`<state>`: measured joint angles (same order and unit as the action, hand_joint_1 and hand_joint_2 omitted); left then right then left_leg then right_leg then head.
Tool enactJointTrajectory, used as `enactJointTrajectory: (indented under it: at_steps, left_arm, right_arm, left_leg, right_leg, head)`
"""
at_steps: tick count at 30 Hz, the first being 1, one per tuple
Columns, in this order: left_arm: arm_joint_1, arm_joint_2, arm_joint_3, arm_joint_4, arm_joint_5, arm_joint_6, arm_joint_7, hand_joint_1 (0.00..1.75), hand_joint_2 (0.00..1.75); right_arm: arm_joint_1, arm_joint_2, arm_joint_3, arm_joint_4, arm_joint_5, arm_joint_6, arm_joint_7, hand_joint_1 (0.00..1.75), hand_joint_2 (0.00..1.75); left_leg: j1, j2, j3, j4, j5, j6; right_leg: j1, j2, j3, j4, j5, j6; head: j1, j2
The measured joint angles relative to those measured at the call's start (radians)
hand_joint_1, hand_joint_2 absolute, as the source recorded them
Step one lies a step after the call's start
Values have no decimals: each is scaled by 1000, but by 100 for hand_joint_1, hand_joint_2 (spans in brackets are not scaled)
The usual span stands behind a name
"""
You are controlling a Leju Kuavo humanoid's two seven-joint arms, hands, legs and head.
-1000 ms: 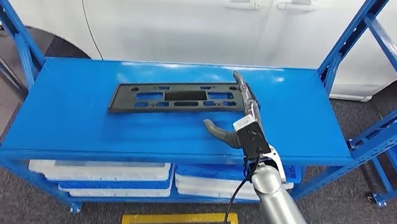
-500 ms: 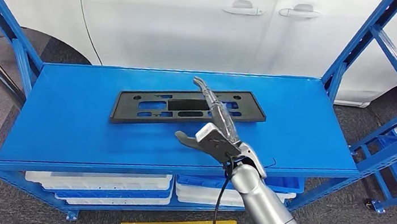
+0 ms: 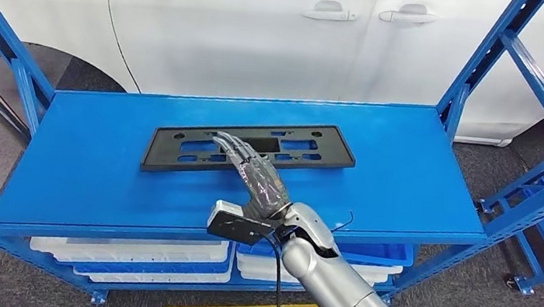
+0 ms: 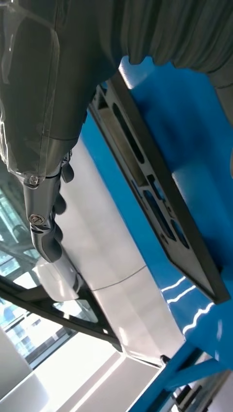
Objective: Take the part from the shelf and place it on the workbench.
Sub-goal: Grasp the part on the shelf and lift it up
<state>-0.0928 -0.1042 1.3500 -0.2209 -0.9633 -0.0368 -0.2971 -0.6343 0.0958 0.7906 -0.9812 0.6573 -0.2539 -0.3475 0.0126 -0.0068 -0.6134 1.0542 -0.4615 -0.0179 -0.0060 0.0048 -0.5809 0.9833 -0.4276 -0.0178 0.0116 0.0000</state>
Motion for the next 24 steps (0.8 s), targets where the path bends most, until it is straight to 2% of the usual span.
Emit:
enactJointTrajectory:
  at_steps: [3,4,5,6,7,9,10,13,14,15,16,18,19,20,21,23,24]
  left_arm:
    - [1,0,0,0,-2,-3,-4,0,0]
    - [2,-1,0,0,-4,-4,-5,0,0]
    - [3,0,0,0,-6,-5,-6,0,0]
    - [4,0,0,0,-8,-5,-8,0,0]
    - [4,1,0,0,-11,-6,-9,0,0]
    - [1,2,0,0,-18,-9,-11,0,0]
    - [0,3,-1,0,-22,-11,-12,0,0]
    - [0,3,-3,0,-32,-15,-13,0,0]
    - [0,4,-4,0,-33,-15,-13,0,0]
    - [-1,4,-4,0,-34,-15,-12,0,0]
    - [-2,5,-4,0,-35,-16,-12,0,0]
    - [-3,7,-4,0,-38,-16,-12,0,0]
    - [-3,8,-4,0,-40,-16,-12,0,0]
    - [-2,8,-4,0,-41,-16,-11,0,0]
    - [-2,8,-4,0,-41,-16,-11,0,0]
    - [-2,8,-5,0,-41,-16,-11,0,0]
    - [-3,8,-5,1,-42,-16,-11,0,0]
  right_arm:
    - [-10,16,29,51,52,-47,12,0,175]
    - [-10,20,38,67,66,-61,16,0,175]
    - [-10,23,44,82,78,-75,20,0,175]
    - [-11,26,50,95,91,-90,25,0,175]
    - [-12,30,54,107,104,-105,31,0,175]
    - [-18,39,61,129,134,-137,45,0,175]
    - [-22,44,65,141,152,-151,52,0,175]
    - [-34,61,78,178,197,-179,71,0,175]
    - [-39,68,81,190,207,-184,75,0,175]
    - [-46,76,83,204,215,-189,79,0,175]
    - [-53,84,86,218,224,-194,82,0,175]
    - [-64,99,92,251,241,-203,91,0,175]
    - [-68,107,94,270,250,-207,97,0,175]
    - [-73,116,97,288,258,-210,104,0,175]
    - [-80,125,99,305,264,-213,110,0,175]
    - [-101,147,101,336,275,-221,120,0,175]
    - [-112,157,101,351,280,-226,124,0,175]
  left_leg:
    - [2,1,-87,188,-90,-9]
    - [3,1,-105,225,-99,-11]
    - [3,1,-105,224,-87,-13]
    - [4,1,-84,183,-59,-13]
    - [5,1,-50,114,-22,-13]
    - [5,0,10,-4,19,-5]
    - [4,-1,23,-31,23,0]
    - [3,-2,26,-40,23,21]
    - [4,-1,27,-43,25,27]
    - [6,0,28,-46,28,33]
    - [7,1,29,-48,28,37]
    - [6,2,29,-48,28,40]
    - [6,2,29,-48,27,40]
    - [6,1,30,-48,27,40]
    - [6,0,31,-48,26,39]
    - [5,-1,35,-48,23,36]
    - [3,-1,36,-48,21,32]
  right_leg:
    - [2,-2,3,-2,0,-7]
    - [3,-3,3,0,-1,-8]
    - [4,-3,3,2,-3,-7]
    - [3,-2,3,5,-5,-6]
    - [3,-1,3,9,-8,-3]
    - [6,1,0,21,-16,5]
    - [8,2,-2,24,-18,9]
    - [8,3,-3,27,-20,23]
    - [7,2,-7,38,-29,29]
    - [5,2,-21,68,-48,34]
    - [2,1,-45,120,-77,39]
    - [0,0,-114,259,-136,45]
    - [-1,0,-140,307,-147,47]
    - [-1,0,-148,318,-138,46]
    - [0,0,-136,286,-111,43]
    - [4,0,-72,143,-38,29]
    - [7,0,-43,78,-14,22]
  head:
    - [-3,0]
    - [-2,0]
    - [-3,0]
    - [-3,0]
    - [-3,0]
    - [-3,0]
    - [-3,0]
    - [-1,0]
    - [0,0]
    - [1,0]
    - [3,0]
    - [5,0]
    - [5,0]
    - [5,0]
    - [5,0]
    - [5,0]
    - [5,0]
